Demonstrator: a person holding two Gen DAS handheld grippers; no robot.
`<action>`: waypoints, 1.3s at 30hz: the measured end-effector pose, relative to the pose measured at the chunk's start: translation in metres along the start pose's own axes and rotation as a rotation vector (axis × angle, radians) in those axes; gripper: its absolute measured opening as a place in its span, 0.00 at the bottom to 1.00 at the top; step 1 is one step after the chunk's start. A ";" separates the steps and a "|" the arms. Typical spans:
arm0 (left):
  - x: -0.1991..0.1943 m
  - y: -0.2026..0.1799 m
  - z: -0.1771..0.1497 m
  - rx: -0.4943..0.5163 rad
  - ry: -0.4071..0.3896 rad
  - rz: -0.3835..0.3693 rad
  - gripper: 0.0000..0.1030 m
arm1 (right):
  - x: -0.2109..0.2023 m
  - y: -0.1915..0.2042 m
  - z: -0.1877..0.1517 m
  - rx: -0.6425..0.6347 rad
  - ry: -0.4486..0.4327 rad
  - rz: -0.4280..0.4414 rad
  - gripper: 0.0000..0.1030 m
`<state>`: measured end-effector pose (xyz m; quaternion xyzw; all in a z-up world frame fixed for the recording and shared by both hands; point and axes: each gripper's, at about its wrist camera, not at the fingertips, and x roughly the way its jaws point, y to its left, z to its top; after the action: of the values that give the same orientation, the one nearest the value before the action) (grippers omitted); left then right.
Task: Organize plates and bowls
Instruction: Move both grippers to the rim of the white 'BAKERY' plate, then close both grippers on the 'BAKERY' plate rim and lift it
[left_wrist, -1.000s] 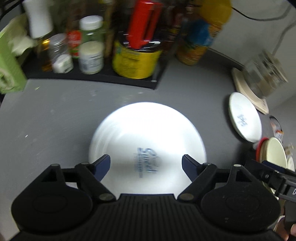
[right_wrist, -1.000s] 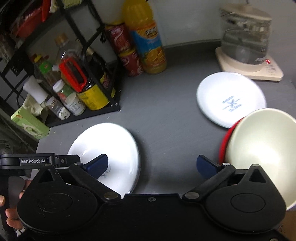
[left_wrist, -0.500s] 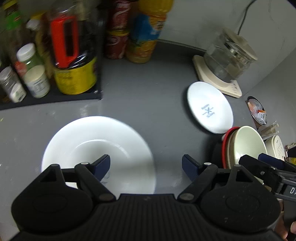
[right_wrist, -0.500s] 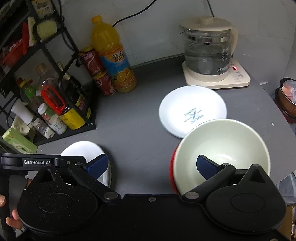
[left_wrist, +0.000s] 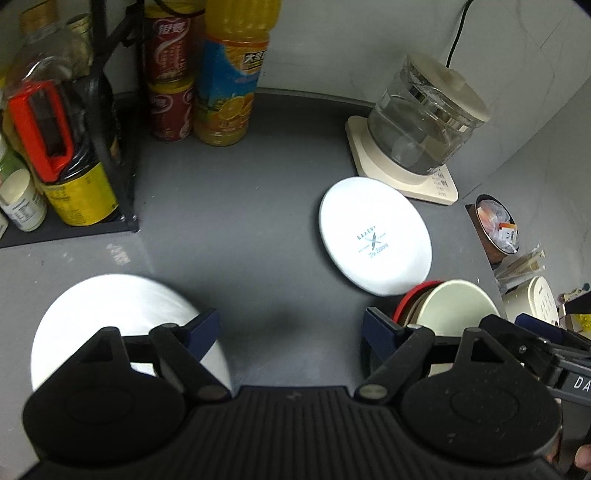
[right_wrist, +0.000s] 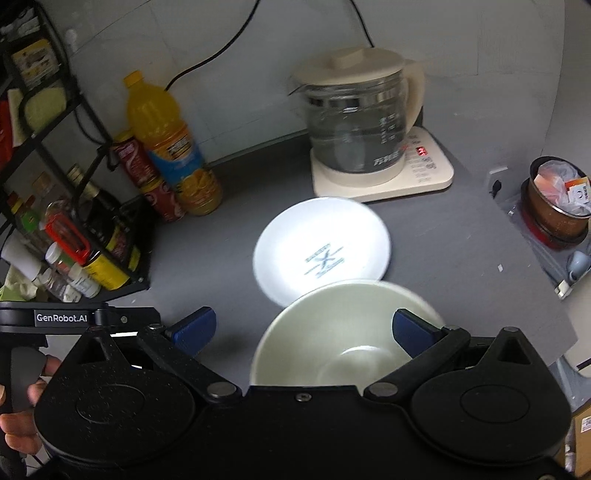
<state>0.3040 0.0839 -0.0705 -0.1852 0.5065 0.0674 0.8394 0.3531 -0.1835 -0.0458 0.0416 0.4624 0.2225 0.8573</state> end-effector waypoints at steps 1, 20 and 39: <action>0.002 -0.003 0.003 -0.007 -0.002 -0.003 0.81 | 0.001 -0.004 0.003 0.000 0.000 0.000 1.00; 0.074 -0.033 0.028 -0.217 0.011 -0.049 0.63 | 0.065 -0.081 0.064 0.026 0.143 0.064 0.64; 0.151 -0.022 0.027 -0.452 0.060 -0.059 0.23 | 0.176 -0.115 0.075 -0.015 0.370 0.135 0.36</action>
<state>0.4052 0.0629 -0.1858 -0.3849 0.4979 0.1489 0.7627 0.5370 -0.2024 -0.1712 0.0245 0.6065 0.2866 0.7412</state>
